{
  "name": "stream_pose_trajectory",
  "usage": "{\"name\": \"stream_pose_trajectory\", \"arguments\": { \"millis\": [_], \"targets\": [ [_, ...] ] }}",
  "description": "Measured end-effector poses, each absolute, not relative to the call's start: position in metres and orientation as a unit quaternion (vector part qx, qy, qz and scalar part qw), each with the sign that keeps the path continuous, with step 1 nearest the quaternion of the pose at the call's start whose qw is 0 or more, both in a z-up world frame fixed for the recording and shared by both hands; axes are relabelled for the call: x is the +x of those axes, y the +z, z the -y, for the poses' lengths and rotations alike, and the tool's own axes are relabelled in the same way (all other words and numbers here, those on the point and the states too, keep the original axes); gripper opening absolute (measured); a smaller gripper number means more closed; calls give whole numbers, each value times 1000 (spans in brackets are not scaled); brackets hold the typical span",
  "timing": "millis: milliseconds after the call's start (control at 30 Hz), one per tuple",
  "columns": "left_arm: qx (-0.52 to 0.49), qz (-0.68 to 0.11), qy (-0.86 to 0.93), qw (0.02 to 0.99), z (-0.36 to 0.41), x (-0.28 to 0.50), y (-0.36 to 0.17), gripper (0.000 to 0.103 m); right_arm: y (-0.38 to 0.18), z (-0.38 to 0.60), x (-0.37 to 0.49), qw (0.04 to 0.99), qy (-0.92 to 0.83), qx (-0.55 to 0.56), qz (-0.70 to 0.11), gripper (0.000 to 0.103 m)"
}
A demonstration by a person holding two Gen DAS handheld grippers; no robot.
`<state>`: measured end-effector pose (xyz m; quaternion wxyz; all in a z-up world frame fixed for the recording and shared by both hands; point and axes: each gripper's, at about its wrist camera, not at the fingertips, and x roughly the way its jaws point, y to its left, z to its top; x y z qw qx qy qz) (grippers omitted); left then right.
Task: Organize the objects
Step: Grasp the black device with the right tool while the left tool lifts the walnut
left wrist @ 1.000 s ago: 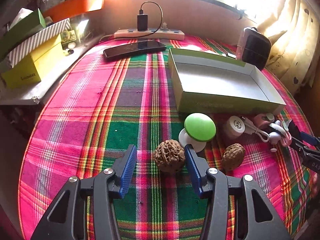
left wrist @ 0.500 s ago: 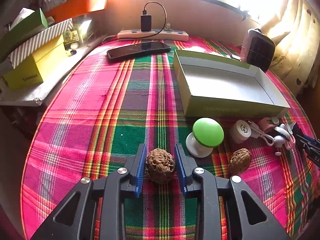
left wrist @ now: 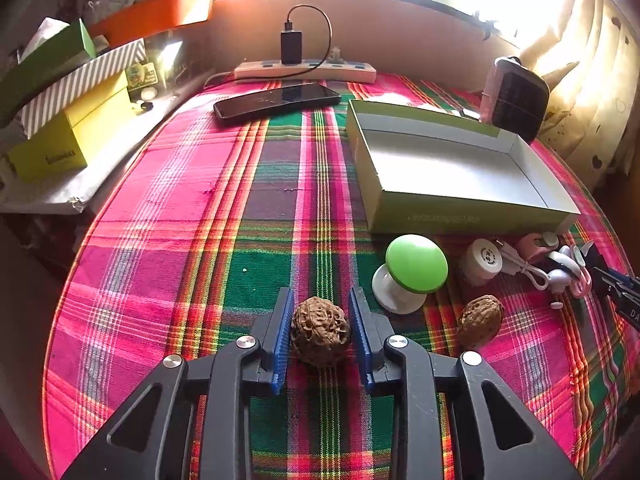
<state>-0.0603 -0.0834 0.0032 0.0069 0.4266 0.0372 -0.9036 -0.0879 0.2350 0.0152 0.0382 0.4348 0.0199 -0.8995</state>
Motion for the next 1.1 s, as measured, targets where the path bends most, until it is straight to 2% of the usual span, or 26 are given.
{"name": "stream_pose_trajectory", "arguments": {
  "millis": [567, 1100],
  "targets": [
    [404, -37, -914, -19, 79, -58, 34, 26, 55, -231, -89, 54, -915, 400, -10, 29],
    [384, -24, -920, -69, 55, -101, 74, 26, 87, -198, -129, 106, -910, 401, -13, 29]
  ]
}}
